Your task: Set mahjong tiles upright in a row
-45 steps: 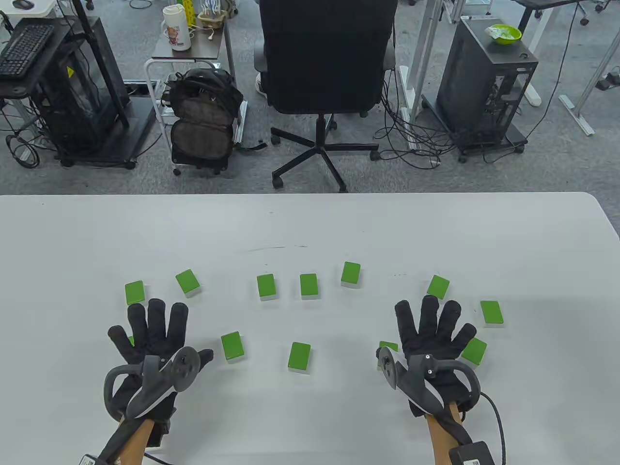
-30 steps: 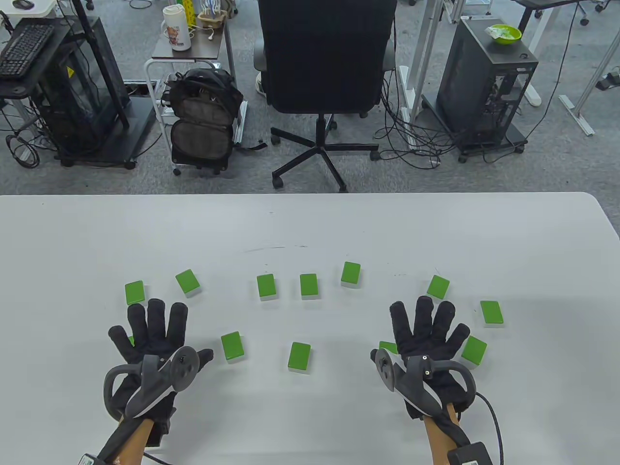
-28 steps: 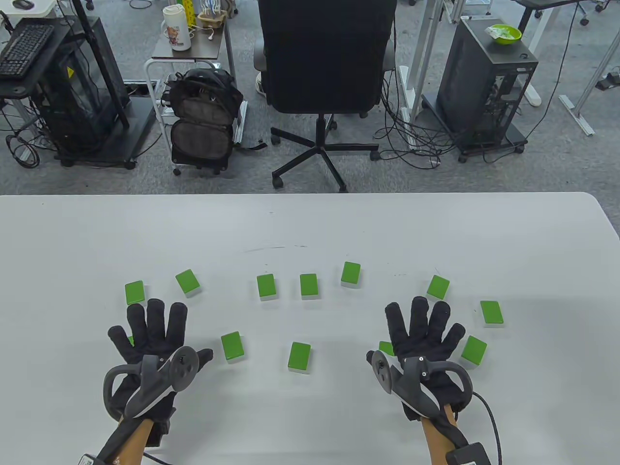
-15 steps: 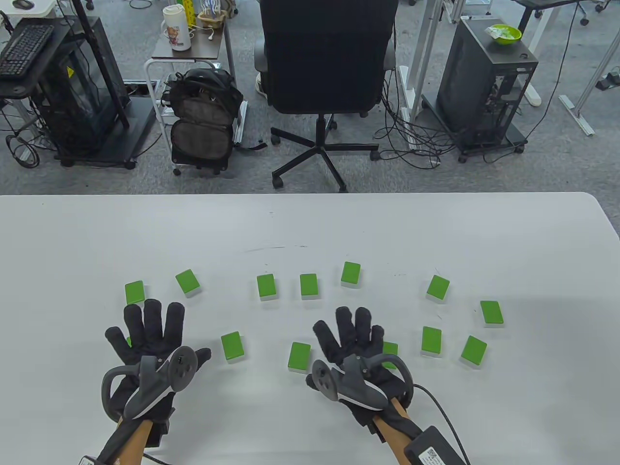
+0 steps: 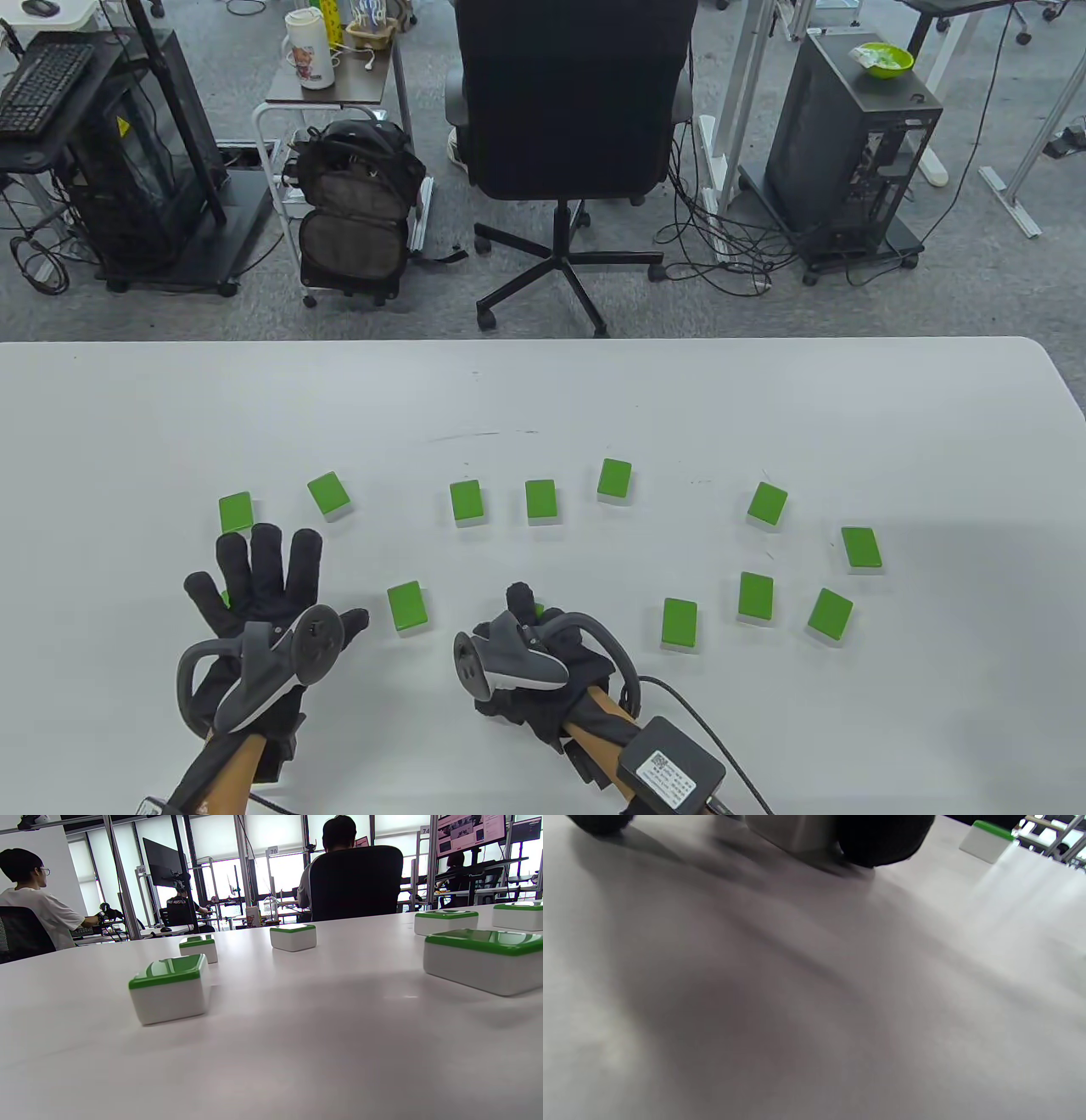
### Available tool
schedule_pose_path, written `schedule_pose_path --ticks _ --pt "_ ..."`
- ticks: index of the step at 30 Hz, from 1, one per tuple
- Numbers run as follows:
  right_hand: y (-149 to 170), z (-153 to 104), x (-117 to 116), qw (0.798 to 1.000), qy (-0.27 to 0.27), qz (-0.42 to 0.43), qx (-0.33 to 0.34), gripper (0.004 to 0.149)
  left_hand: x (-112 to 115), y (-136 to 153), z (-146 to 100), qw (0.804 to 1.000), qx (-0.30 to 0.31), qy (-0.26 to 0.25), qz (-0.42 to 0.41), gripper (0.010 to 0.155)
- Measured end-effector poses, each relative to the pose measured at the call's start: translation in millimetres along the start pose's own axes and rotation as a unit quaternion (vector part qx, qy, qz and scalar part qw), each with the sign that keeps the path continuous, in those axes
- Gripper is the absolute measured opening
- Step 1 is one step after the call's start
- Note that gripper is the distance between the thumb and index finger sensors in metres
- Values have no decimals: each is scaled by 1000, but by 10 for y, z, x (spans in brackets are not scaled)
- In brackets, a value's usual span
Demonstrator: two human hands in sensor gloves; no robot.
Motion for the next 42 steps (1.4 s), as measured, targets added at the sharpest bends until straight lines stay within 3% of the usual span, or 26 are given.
schedule_pose_path --ticks 6,12,16,27,42 --pt "9 1 16 1000 27 12 4 78 0 6 -2 1000 -2 1 0 102" --pt "113 -27 192 995 97 -18 27 55 0 18 2 1000 -4 0 -3 102" --pt "241 -6 263 996 63 26 51 52 4 31 5 1000 -5 2 -8 102" --pt "593 270 304 998 -50 47 -12 63 9 45 9 1000 -6 2 -18 102" --pt "712 326 301 996 -64 68 -13 74 9 82 14 1000 -9 -1 -24 101"
Point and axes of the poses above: the tracker on the back of each hand, its own y axis roughly to the little-finger side, its own z axis roughly from the wrist to the fingertips, x = y × z, the point moved 4 cm from there along z, roughly from the wrist to the fingertips, and after that the axes turned 3 degrees about z, right-handed, at the moved point
